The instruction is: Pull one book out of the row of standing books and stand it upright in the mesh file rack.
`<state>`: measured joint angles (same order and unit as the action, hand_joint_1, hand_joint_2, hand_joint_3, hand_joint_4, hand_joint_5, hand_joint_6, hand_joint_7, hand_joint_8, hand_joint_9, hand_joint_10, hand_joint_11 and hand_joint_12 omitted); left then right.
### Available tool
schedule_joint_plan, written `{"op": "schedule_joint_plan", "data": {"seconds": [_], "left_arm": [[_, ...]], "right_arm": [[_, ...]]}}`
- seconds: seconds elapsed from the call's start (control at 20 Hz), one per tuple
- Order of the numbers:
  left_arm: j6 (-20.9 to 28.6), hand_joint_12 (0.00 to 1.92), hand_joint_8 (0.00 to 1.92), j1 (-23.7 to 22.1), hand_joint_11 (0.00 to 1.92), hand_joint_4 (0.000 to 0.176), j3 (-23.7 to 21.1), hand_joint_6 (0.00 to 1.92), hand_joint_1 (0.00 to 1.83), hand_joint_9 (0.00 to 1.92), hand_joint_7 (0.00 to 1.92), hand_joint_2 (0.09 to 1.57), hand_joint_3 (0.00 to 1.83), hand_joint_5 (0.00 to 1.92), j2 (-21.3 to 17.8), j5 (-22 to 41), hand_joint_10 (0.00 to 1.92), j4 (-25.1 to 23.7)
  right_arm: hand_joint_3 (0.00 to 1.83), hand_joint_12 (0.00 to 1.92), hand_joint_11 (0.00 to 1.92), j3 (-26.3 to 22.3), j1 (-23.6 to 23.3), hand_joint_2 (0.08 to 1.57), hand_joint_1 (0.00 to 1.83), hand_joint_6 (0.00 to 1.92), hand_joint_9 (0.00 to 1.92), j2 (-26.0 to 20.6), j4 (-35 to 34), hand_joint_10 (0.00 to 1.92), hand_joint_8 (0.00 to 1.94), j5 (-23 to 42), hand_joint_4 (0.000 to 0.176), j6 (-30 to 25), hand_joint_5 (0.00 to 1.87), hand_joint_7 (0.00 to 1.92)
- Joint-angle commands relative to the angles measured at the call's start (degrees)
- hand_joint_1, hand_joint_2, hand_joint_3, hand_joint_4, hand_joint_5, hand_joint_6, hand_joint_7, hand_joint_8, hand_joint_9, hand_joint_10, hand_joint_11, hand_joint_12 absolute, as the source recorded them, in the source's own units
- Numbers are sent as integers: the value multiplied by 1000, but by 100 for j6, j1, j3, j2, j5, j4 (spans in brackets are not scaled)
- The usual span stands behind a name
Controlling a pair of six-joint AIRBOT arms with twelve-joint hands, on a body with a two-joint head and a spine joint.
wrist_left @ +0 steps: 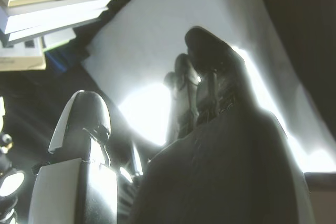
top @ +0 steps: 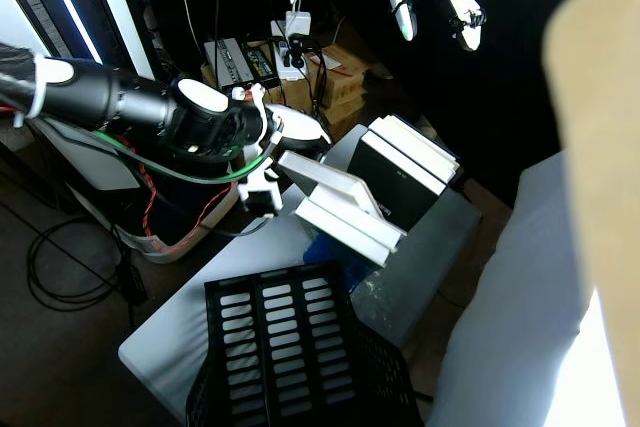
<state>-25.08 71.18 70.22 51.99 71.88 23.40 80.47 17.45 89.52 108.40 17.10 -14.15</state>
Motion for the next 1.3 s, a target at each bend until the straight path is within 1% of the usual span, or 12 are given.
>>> {"op": "schedule_joint_plan", "data": {"seconds": [0.0,0.1,0.25,0.35,0.5,0.6,0.7,0.9,1.0,1.1,1.15,1.25], "left_arm": [[17,1905,8,-48,9,51,46,8,764,0,246,1294,0,208,-47,719,840,161],[16,1865,12,-48,0,46,45,3,744,0,215,1292,0,200,-43,736,687,182],[15,1857,12,-48,0,44,42,2,741,0,214,1293,0,199,-32,751,672,192],[17,1887,19,-47,0,57,36,1,696,0,248,1298,0,193,-34,758,787,200],[21,1907,19,-48,0,52,37,1,683,0,262,1300,0,191,-23,767,799,208],[25,1921,17,-48,0,70,34,1,676,0,272,1297,0,193,-21,770,832,212],[24,1921,22,-48,0,64,26,3,674,0,294,1300,0,198,-20,786,879,220],[24,1915,10,-48,0,73,19,3,672,0,277,1298,0,190,-12,790,943,228],[24,1921,12,-48,0,64,18,4,677,0,287,1299,0,193,-9,798,994,237],[24,1921,11,-48,0,65,17,6,687,0,287,1296,0,198,-5,807,901,239],[24,1921,7,-47,0,74,16,3,664,0,280,1299,0,190,-5,811,917,244],[24,1921,6,-47,0,67,18,4,670,0,280,1299,0,194,9,814,861,248]], "right_arm": [[0,1718,797,71,89,1121,1375,1041,946,-187,45,1305,952,-326,0,-45,882,972],[2,1694,805,77,89,1131,1374,1093,937,-187,45,1301,1003,-327,0,-45,845,946],[2,1689,794,111,89,1132,1373,1104,935,-187,45,1299,1006,-329,0,-45,840,944],[1,1669,768,121,89,1133,1372,1130,926,-187,45,1286,989,-350,0,-45,832,953],[1,1668,798,133,89,1133,1373,1102,910,-188,45,1281,1026,-360,0,-45,829,973],[1,1729,823,137,89,1151,1368,1103,890,-190,45,1369,1084,-366,0,-45,797,926],[2,1717,843,131,93,1159,1367,1050,883,-202,45,1404,1139,-368,0,-45,789,908],[0,1687,788,118,94,1139,1371,1103,915,-205,45,1324,1019,-367,0,-45,821,947],[0,1667,789,114,95,1139,1372,1111,921,-205,45,1316,1016,-367,0,-45,821,943],[1,1666,786,105,95,1137,1372,1086,921,-205,45,1315,1022,-355,0,-45,828,945],[0,1707,886,98,95,1111,1385,876,987,-205,45,1303,962,-354,0,-45,910,1016],[6,1681,827,100,95,1132,1373,1074,930,-206,45,1315,1009,-352,0,-45,835,949]]}}
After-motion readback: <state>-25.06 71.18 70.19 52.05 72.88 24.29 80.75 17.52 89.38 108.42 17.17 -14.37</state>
